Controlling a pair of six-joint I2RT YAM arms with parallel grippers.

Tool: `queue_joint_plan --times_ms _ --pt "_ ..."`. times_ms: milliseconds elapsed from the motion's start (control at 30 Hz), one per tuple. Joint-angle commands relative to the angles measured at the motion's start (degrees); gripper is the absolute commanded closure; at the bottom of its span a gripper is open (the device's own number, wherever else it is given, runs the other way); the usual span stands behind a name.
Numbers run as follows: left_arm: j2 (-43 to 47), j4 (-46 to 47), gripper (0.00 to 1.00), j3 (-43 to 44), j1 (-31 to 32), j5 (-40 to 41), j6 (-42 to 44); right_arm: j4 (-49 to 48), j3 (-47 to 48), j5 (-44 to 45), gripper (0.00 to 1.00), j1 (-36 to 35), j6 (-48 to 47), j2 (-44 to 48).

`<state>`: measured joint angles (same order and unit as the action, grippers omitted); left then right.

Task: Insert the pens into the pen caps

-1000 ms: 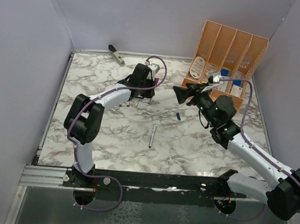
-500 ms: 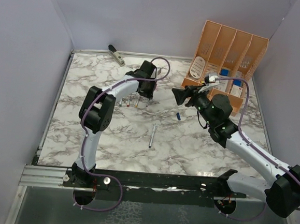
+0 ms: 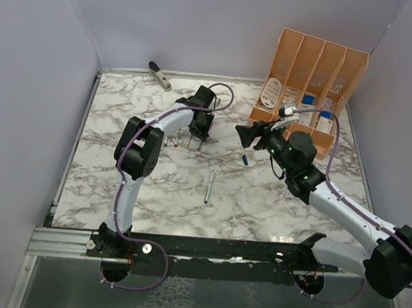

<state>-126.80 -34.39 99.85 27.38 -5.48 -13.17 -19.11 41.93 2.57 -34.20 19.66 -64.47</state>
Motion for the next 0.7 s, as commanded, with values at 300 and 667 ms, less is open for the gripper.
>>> queue_joint_plan --times_ms 300,667 --pt "-0.5 -1.4 0.59 3.3 -0.1 1.9 -0.7 -1.8 -1.6 1.7 0.33 -0.2 0.1 0.7" --pt "11.1 -0.9 0.51 -0.8 0.3 4.2 -0.2 6.3 0.5 10.5 0.39 -0.1 1.1 -3.4"
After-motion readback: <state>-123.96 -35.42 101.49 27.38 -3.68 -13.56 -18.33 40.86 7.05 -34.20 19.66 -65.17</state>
